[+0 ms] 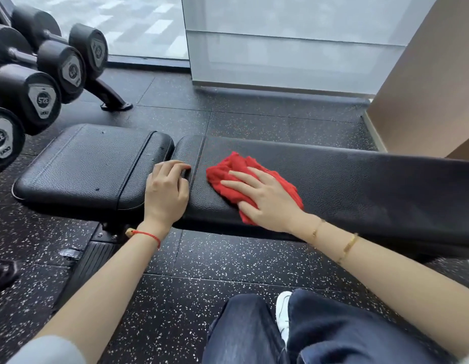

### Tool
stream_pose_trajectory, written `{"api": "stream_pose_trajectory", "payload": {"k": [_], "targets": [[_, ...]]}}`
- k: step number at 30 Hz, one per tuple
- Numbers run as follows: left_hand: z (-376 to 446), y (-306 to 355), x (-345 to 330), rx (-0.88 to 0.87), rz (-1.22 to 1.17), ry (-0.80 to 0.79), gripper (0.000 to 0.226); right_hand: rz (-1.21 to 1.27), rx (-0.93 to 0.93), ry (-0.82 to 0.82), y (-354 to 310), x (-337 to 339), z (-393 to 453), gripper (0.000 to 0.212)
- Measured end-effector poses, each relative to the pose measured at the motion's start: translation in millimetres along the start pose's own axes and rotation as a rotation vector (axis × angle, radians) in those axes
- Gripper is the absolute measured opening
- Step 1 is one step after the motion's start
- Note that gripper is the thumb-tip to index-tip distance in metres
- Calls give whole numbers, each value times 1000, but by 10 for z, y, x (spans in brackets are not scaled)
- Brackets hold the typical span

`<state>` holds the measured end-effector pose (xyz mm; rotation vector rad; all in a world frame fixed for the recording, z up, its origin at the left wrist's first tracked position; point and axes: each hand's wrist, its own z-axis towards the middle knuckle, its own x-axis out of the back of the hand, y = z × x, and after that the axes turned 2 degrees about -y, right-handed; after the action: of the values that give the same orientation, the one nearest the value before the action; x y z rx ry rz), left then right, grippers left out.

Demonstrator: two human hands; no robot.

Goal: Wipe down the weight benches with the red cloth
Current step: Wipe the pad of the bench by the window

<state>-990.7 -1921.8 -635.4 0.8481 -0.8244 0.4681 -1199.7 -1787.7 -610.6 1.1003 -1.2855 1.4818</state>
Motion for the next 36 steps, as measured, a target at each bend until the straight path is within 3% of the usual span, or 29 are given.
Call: {"api": "stream_pose_trajectory", "payload": {"k": [6,8,13,18,25,33,36], "targets": [[-42,82,5,-23,58,-10,33,-47,-556,142,500,159,-238,50],[-83,231,-33,-43,19,-36,38,-27,-620,134,432,138,-209,51],[-228,593,-241,-91,75,-100,46,-8,-402,47,131,66,-500,53],[-276,553,-302,-86,132,-49,41,-22,-301,82,158,83,-811,52],[-268,635,-288,-85,245,-106,42,21,-559,92,369,131,-157,48],[-247,642,-272,-83,249,-128,40,9,-205,62,151,27,-44,52],[-240,686,-191,-56,231,-201,41,52,-165,83,280,32,-113,51]]}}
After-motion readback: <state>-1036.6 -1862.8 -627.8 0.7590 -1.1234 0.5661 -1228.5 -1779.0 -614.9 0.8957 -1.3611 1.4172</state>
